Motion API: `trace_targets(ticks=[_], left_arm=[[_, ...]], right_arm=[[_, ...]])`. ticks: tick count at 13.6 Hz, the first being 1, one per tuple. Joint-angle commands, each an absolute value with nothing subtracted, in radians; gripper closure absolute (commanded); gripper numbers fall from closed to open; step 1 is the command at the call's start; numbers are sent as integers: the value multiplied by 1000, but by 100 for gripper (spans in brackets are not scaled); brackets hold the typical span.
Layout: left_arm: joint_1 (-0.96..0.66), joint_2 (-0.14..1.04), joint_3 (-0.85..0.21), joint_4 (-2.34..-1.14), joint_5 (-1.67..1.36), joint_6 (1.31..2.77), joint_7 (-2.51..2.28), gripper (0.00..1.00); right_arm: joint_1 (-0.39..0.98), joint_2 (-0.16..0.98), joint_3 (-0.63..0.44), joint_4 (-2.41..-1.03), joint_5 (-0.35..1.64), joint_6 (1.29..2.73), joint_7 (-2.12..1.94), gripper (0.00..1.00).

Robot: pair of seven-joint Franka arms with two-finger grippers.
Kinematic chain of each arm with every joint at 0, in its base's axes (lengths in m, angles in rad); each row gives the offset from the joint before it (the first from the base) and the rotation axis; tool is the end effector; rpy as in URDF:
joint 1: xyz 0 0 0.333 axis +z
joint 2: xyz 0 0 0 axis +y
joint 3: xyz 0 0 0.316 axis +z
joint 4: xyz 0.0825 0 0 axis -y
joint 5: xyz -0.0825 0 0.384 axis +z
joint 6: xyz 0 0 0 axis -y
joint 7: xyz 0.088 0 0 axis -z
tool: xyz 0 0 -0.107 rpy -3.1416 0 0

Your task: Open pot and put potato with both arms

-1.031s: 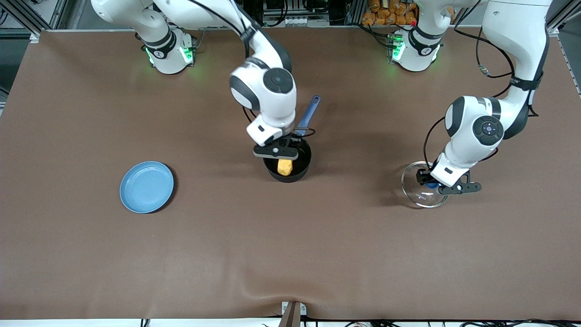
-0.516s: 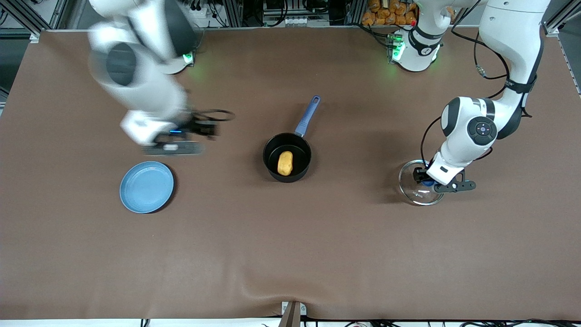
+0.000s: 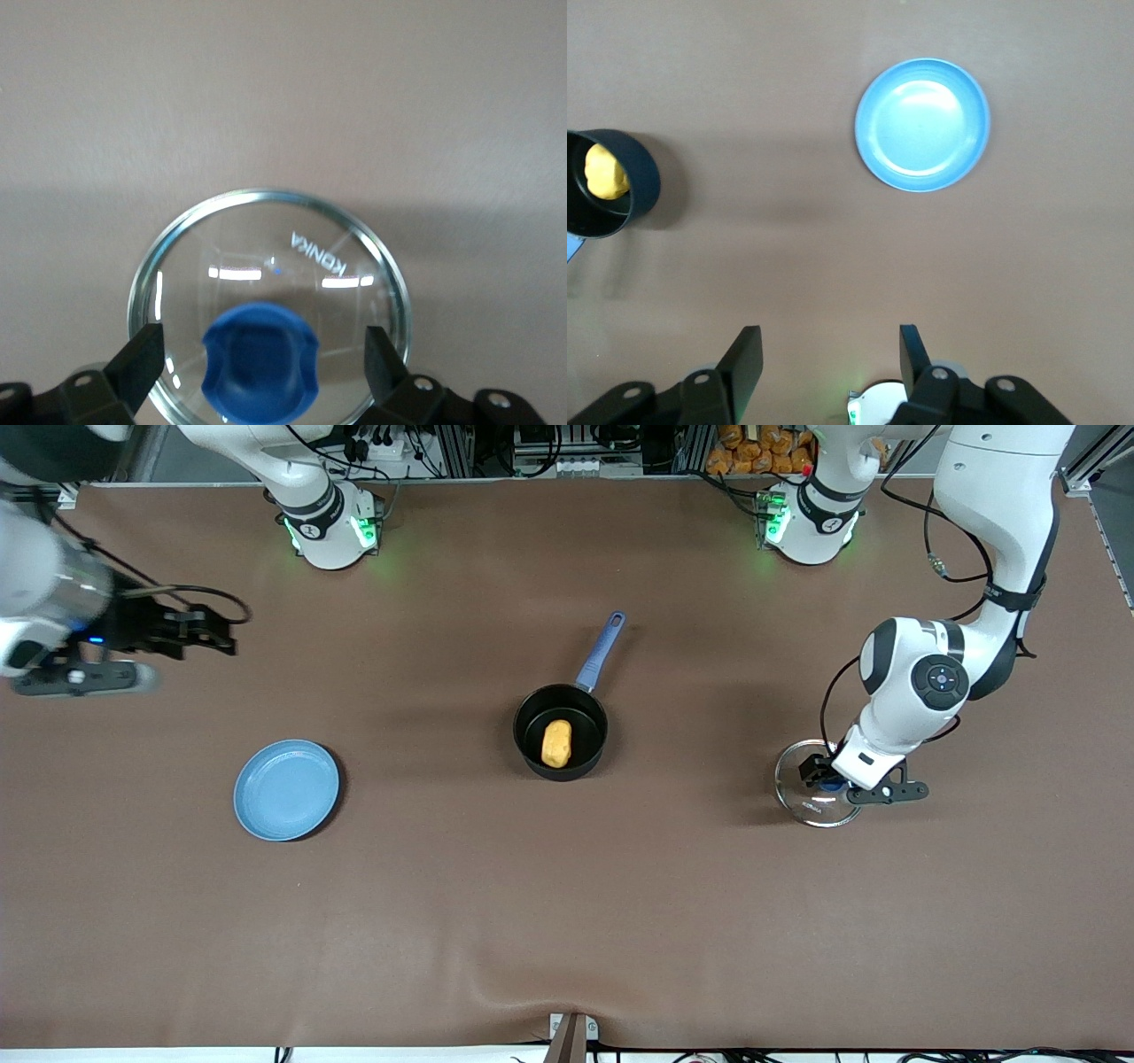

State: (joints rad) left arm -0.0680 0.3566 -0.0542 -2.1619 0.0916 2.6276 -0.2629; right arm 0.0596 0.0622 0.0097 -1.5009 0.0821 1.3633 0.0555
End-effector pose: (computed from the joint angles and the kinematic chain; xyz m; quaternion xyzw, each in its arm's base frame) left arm 0.5733 -0.0724 0.2401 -0.9978 -0.0339 -0.0570 0.0045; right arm 0.5483 0.0480 0.6068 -0.9941 -0.0113 0.1020 0.0348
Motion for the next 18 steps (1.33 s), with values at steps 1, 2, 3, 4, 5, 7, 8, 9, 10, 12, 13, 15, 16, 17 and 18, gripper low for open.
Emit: trace_targets(ticks=[1,2,3,4,5,7,8,9,10,12,13,15,16,17,18], left_arm=[[-61,333,-60,-2117,107,2612,-273,0],[-63,325,-60,-2096,109,2596,-272,0],[-61,319,-61,-2077,107,2580,-273,0],[-67,313,-61,-2053,106,2560,-272,0],[-67,308,-61,-2019,106,2516,-270,0],[-72,290,-64,-1935,107,2378,-267,0],[-72,275,-74,-1909,106,2329,-267,0],[-71,253,-83,-1885,100,2285,-270,0],[-71,226,-84,-1873,98,2249,-271,0],[-66,166,-84,-1867,97,2211,-262,0],[-71,134,-84,-1867,97,2183,-262,0],[-71,68,-86,-1870,95,2120,-256,0],[-74,40,-87,-1871,94,2099,-256,0],[-72,19,-100,-1867,94,2070,-256,0],[-72,-7,-107,-1867,81,2036,-256,0]], right_arm=[[-6,55,31,-1489,91,1348,43,0],[-8,55,31,-1489,84,1356,43,0],[-8,57,34,-1488,57,1368,43,0],[-6,55,40,-1485,31,1377,34,0],[-2,57,41,-1483,25,1382,9,0],[5,48,44,-1486,18,1417,8,0],[5,48,44,-1486,18,1436,8,0],[3,49,43,-1486,18,1448,6,0],[3,49,41,-1486,17,1468,5,0],[5,45,40,-1489,2,1509,2,0],[2,48,41,-1488,-9,1514,2,0],[-6,37,31,-1488,-6,1502,-26,0],[4,31,28,-1486,-20,1481,-43,0],[6,29,31,-1489,-41,1473,-40,0],[5,26,32,-1496,-43,1477,-40,0]])
